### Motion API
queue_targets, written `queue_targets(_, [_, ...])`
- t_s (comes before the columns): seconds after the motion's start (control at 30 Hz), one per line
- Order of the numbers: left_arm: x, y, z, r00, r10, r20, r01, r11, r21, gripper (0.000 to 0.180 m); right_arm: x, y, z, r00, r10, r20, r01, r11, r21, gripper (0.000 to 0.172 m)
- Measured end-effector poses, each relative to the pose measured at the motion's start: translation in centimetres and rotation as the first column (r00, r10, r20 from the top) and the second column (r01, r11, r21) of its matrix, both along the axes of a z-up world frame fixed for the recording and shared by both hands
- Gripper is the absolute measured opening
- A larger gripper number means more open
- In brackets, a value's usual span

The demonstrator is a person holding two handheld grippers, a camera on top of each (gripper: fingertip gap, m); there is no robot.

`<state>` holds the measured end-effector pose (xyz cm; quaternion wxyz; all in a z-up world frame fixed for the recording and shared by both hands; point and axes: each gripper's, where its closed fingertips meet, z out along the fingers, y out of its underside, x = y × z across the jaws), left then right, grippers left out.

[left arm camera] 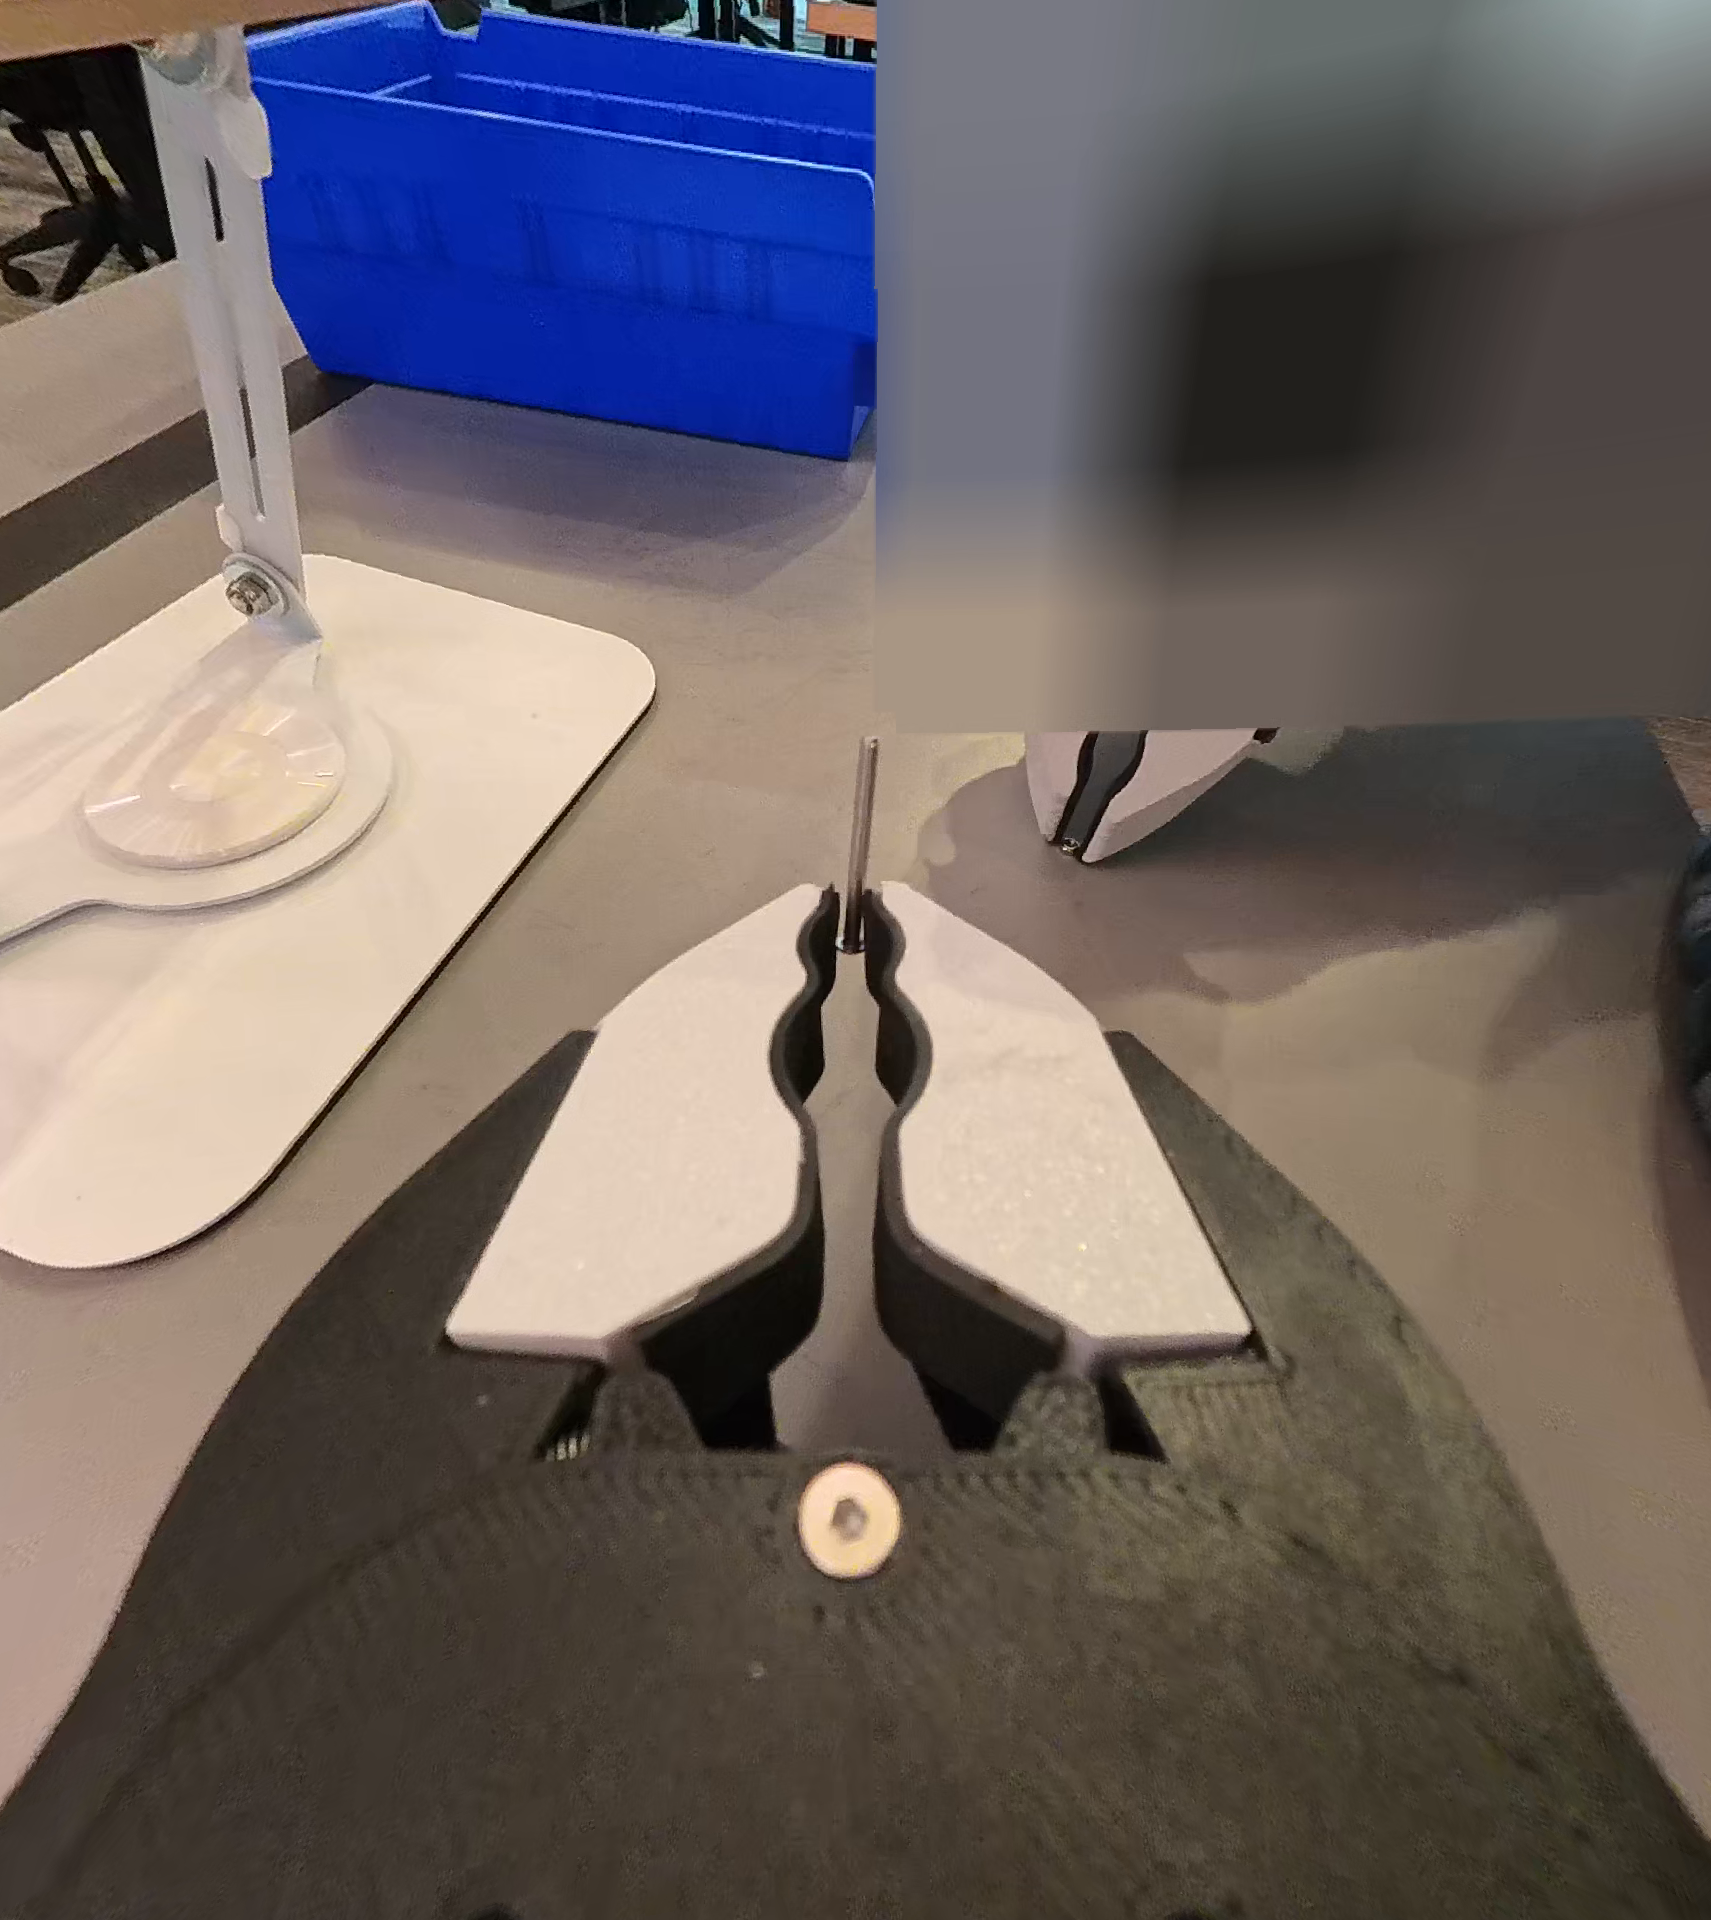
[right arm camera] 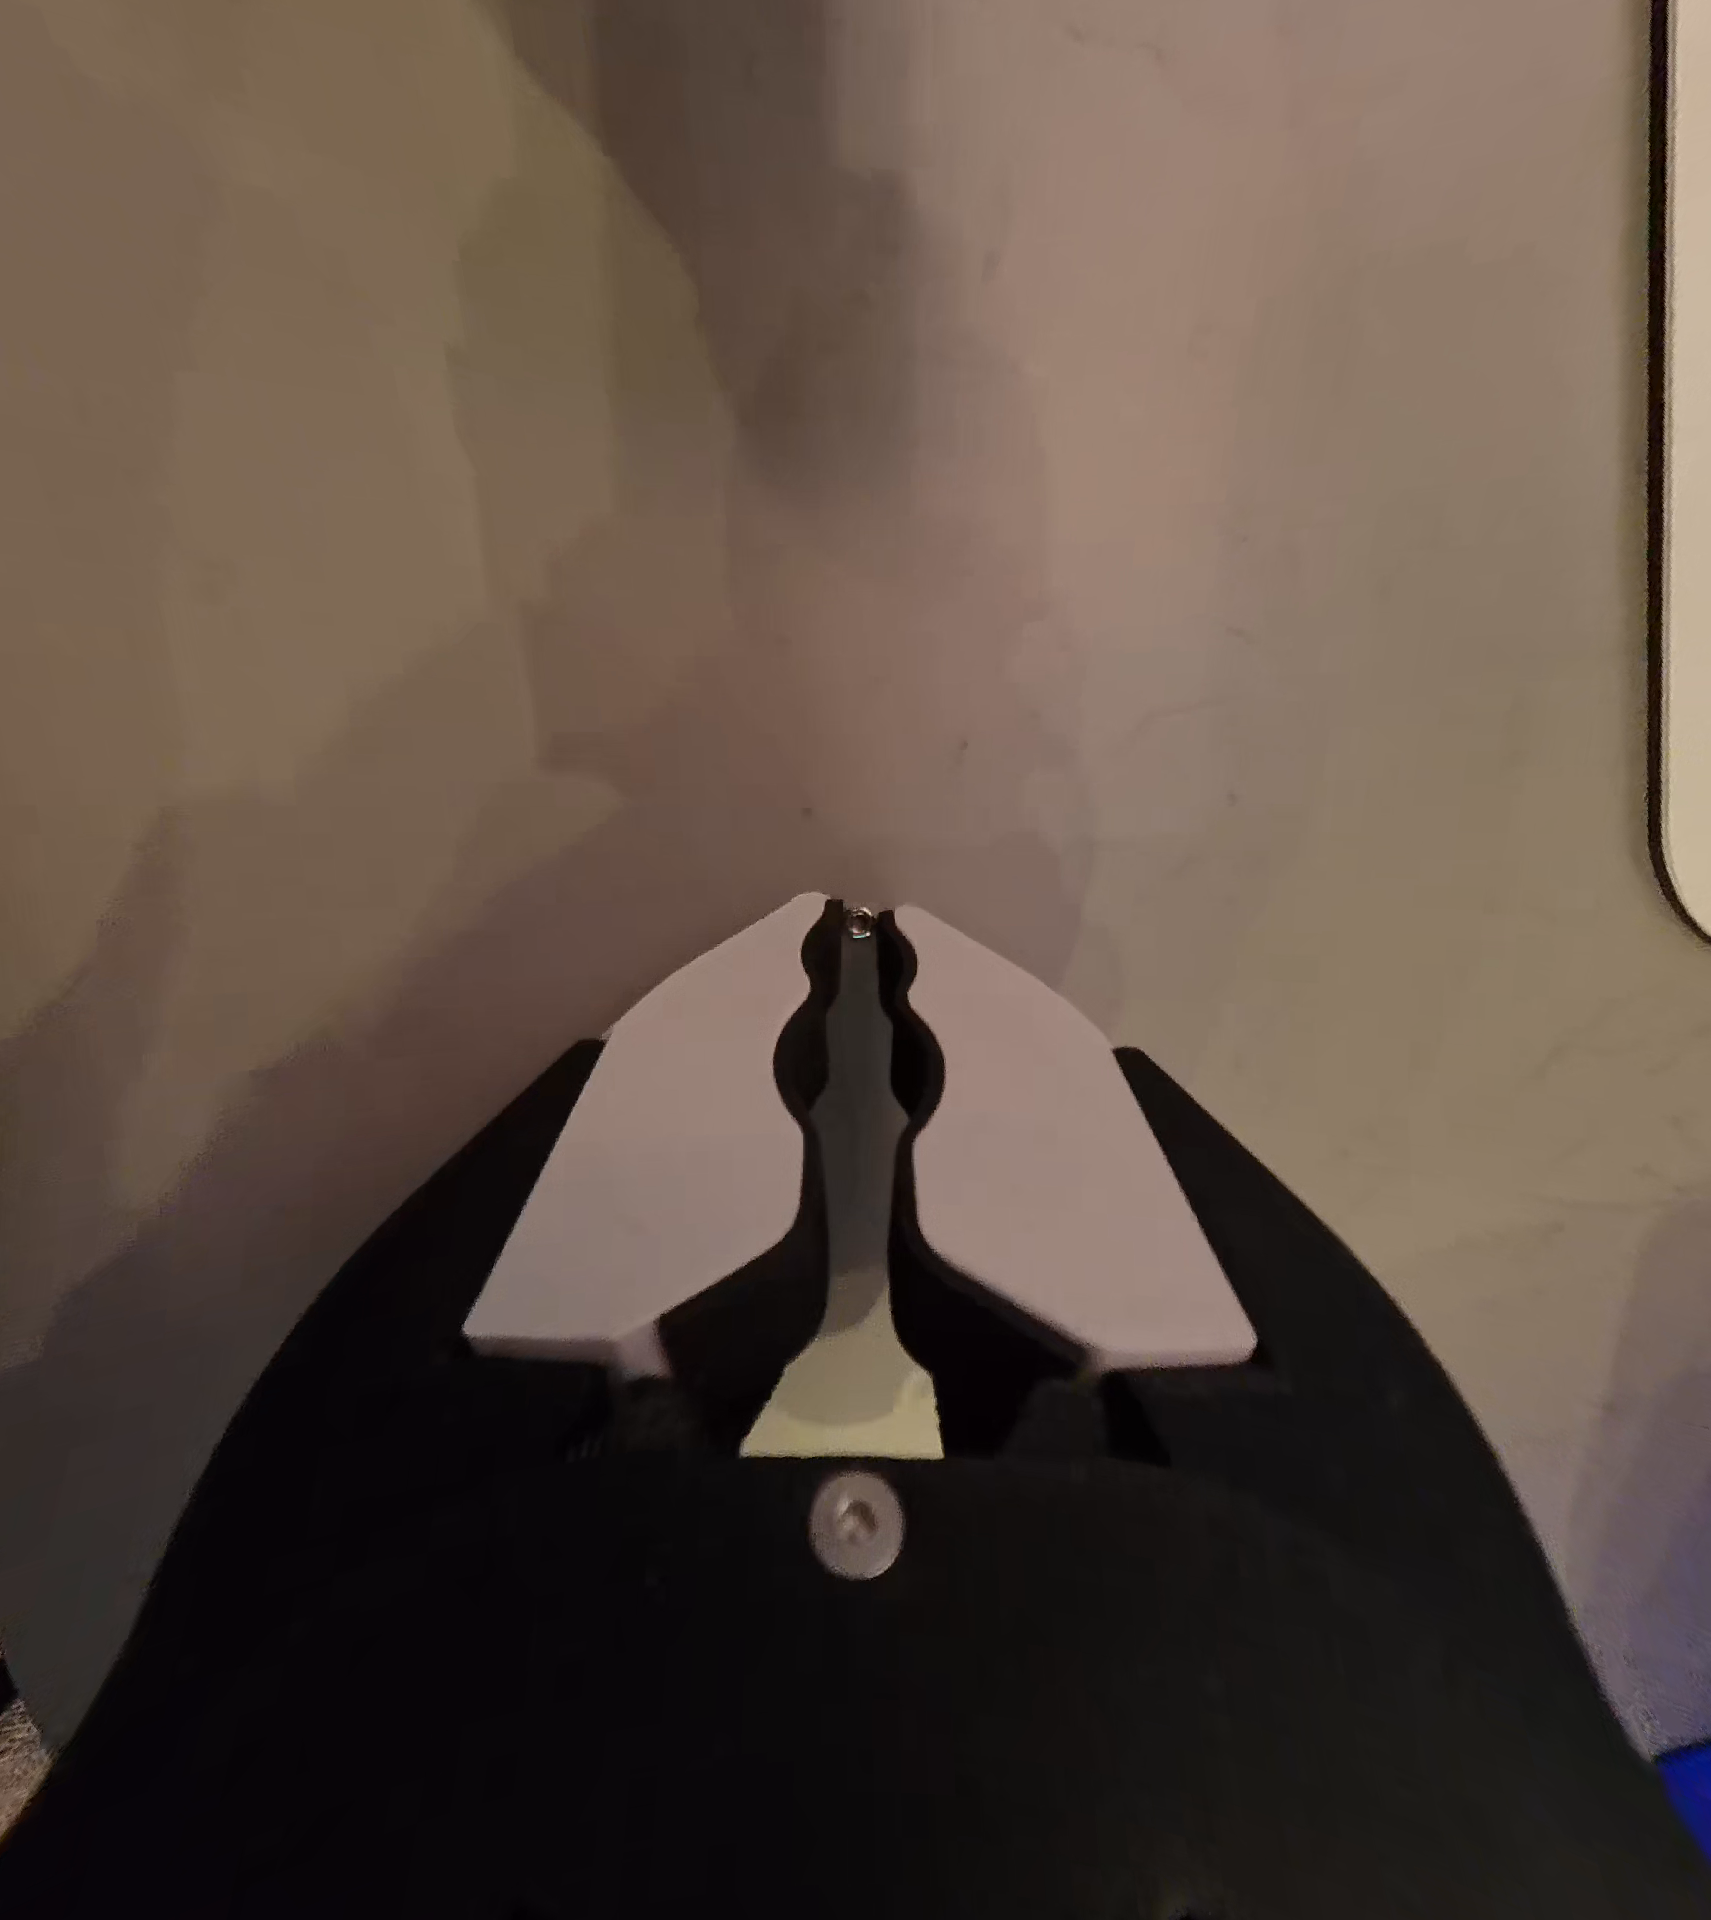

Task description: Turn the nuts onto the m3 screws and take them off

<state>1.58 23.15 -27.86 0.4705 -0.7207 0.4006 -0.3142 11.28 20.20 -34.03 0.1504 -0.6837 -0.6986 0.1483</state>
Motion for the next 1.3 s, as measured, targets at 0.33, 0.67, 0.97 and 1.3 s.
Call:
queue_targets(0.33, [-0.04,-0.01,0.01,1.000,-0.001,0.006,0.001,1.000,-0.006,0.004,-0.06,0.03,-0.02,0.999,-0.039,0.015,0.040,0.999,-0.036,0.006])
queue_targets(0.67, [-0.08,0.12,0.03,1.000,0.000,0.014,0.000,1.000,-0.015,0.004,-0.14,0.06,-0.03,1.000,-0.029,0.006,0.029,0.999,-0.026,0.006])
queue_targets(0.97, [-0.10,0.09,0.05,1.000,-0.001,0.014,0.001,1.000,-0.013,0.004,-0.19,-0.06,-0.01,1.000,-0.014,0.009,0.014,1.000,-0.020,0.006])
queue_targets(1.3, [-0.14,0.24,0.00,1.000,0.000,0.017,0.000,1.000,-0.023,0.004,-0.01,-0.35,-0.06,0.998,-0.003,0.068,0.003,1.000,-0.003,0.009])
